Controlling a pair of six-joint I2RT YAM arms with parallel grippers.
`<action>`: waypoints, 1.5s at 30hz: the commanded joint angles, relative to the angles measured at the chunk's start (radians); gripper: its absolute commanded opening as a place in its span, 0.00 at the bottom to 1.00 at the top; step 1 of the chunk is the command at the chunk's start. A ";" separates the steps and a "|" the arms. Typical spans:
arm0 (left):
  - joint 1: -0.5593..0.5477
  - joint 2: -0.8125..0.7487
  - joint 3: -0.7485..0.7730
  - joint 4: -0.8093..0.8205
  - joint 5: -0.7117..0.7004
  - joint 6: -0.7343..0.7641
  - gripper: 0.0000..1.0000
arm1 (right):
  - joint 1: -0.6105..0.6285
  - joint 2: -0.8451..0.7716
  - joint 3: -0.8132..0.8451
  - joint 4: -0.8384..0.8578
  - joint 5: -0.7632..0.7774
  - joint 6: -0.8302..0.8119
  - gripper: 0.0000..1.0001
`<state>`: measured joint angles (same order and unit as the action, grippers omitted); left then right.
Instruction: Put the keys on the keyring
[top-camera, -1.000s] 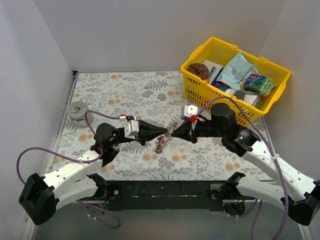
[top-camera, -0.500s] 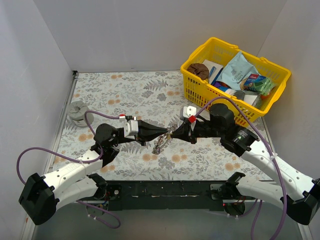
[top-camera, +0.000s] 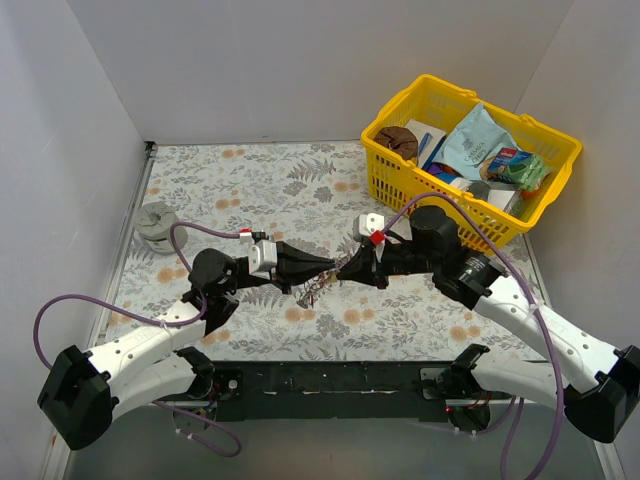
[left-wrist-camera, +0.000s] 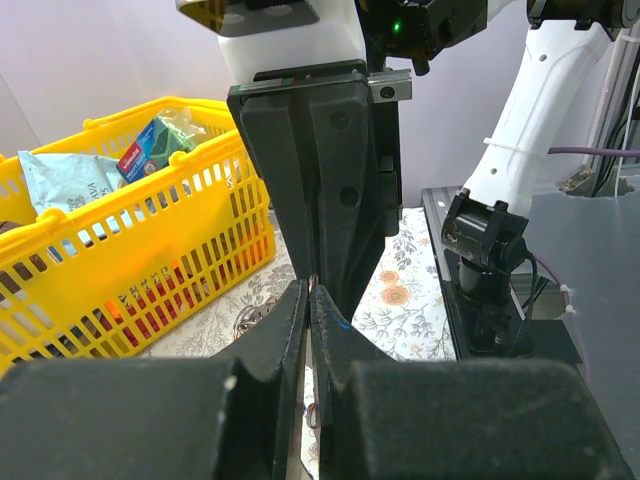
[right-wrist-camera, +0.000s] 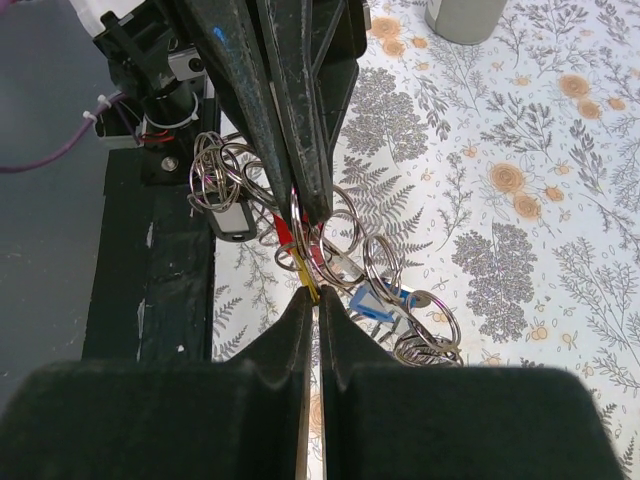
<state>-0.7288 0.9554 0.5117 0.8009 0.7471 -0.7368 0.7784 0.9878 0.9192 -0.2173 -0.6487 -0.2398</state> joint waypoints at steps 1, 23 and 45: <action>-0.001 -0.030 0.011 0.100 -0.020 -0.007 0.00 | -0.002 0.017 -0.023 0.007 -0.012 0.005 0.01; -0.003 0.170 0.073 -0.101 -0.019 0.096 0.00 | -0.002 -0.215 -0.114 0.079 0.158 0.039 0.85; 0.000 0.608 -0.249 0.541 -0.373 -0.223 0.06 | -0.005 -0.242 -0.175 0.078 0.207 0.046 0.87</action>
<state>-0.7322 1.5333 0.3489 1.1282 0.4866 -0.8421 0.7784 0.7601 0.7506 -0.1768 -0.4507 -0.2073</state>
